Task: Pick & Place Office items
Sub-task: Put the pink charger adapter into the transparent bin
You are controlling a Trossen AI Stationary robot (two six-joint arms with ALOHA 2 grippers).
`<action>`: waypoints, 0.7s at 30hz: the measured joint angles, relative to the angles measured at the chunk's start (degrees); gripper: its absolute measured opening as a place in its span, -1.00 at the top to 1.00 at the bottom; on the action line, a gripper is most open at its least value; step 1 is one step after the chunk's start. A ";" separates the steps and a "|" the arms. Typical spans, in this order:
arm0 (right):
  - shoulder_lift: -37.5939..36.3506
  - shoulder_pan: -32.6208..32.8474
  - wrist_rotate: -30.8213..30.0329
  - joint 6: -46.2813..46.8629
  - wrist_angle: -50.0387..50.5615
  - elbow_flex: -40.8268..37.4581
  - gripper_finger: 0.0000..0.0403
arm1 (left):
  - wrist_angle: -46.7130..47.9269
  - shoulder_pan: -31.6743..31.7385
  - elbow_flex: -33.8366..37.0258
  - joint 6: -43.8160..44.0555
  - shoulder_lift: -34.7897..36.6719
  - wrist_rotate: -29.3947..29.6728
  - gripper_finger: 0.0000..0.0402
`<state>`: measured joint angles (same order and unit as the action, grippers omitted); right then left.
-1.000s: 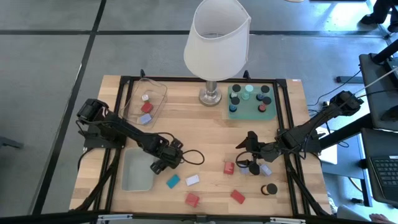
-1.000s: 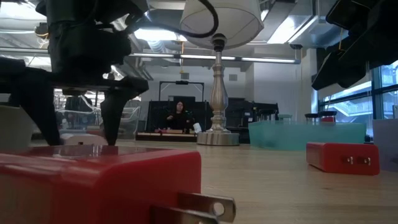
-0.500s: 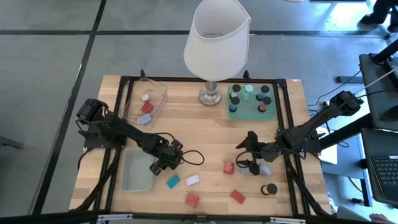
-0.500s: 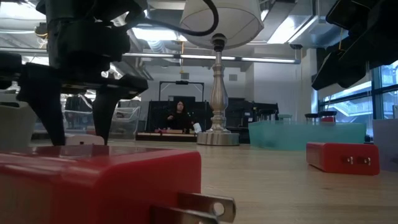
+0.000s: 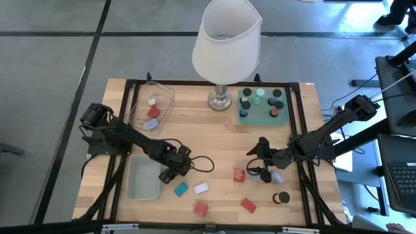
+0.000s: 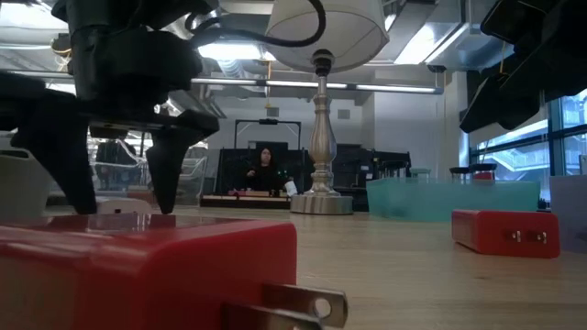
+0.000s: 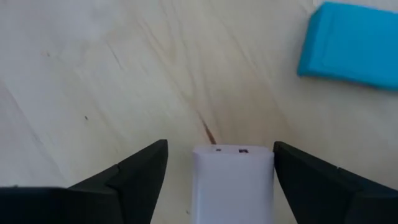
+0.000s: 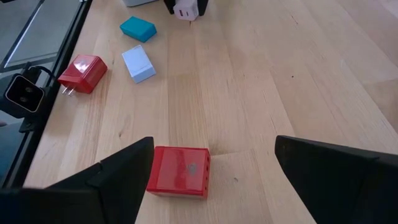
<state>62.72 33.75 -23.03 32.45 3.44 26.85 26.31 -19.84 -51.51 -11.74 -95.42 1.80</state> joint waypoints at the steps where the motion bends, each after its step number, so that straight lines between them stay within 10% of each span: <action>1: 0.00 -0.01 0.00 0.00 0.00 0.00 -0.68 | -0.22 0.00 0.00 1.10 0.00 0.00 -0.44; 21: -0.02 0.01 0.00 0.00 0.00 0.00 -0.68 | -3.66 -2.74 0.02 13.00 -0.04 1.14 -0.44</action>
<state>62.70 33.76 -23.03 32.45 3.44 26.85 22.65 -22.57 -51.48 1.26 -95.46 2.94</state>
